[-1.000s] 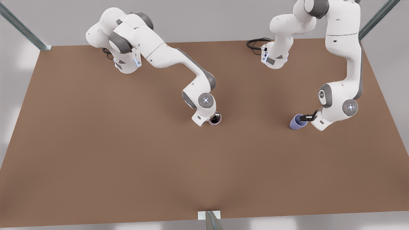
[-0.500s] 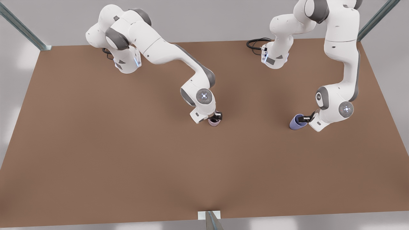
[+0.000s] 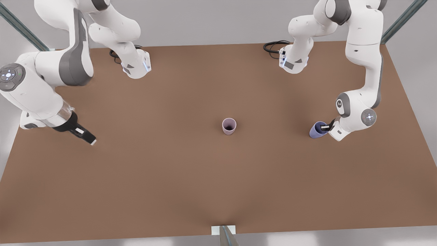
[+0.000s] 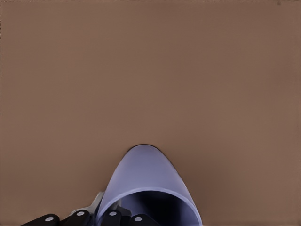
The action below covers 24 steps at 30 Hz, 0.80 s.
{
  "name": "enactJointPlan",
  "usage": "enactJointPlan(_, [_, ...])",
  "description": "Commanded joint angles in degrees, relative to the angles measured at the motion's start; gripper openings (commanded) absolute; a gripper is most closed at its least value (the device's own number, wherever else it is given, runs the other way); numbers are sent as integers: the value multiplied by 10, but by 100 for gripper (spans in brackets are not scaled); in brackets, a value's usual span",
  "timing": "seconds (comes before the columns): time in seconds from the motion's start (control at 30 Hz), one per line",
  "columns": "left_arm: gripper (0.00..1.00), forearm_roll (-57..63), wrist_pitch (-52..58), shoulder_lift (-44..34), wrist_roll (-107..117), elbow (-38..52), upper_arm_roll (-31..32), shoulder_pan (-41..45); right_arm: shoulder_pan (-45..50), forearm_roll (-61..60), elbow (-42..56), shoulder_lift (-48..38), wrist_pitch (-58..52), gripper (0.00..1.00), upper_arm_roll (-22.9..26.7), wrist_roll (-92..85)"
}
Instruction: Stack the cups, with the pink cup at the bottom and the purple cup at the top
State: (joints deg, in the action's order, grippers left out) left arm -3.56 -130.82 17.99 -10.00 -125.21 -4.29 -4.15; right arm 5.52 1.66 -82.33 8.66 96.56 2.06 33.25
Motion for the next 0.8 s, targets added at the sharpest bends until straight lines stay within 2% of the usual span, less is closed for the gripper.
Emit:
enactJointPlan(0.0, [21, -6, 4, -8, -15, 3, 11, 3, 17, 15, 6, 0, -77, 100, 0, -317])
enactJointPlan(0.1, [21, -6, 51, -29, -13, 39, 18, 22, 13, 17, 9, 14, -67, 100, 1, -317])
enactJointPlan(0.13, [21, -7, 90, -31, 9, 74, 18, 47, 13, 18, 12, 21, -67, 100, 1, -317])
enactJointPlan(0.2, [21, -7, 243, -23, 124, 194, 21, 108, 19, 19, 15, 22, -67, 100, -2, -315])
enactJointPlan(0.23, [21, -2, 294, -13, 202, 242, 52, 125, 21, 25, 15, 23, -64, 100, -3, -315])
enactJointPlan(0.33, [21, -8, 316, -8, 286, 286, 128, 128, 21, 25, 13, 23, -64, 100, -3, -315])
enactJointPlan(0.43, [21, -5, 341, 48, 436, 382, 198, 139, 21, 25, 12, 25, -65, 100, -3, -316])
enactJointPlan(0.57, [21, -5, 342, 94, 626, 443, 198, 226, 22, 25, 13, 29, -64, 100, -3, -316])
enactJointPlan(0.77, [21, -7, 338, 114, 705, 467, 198, 286, 19, 26, 14, 32, -69, 100, 1, -317])
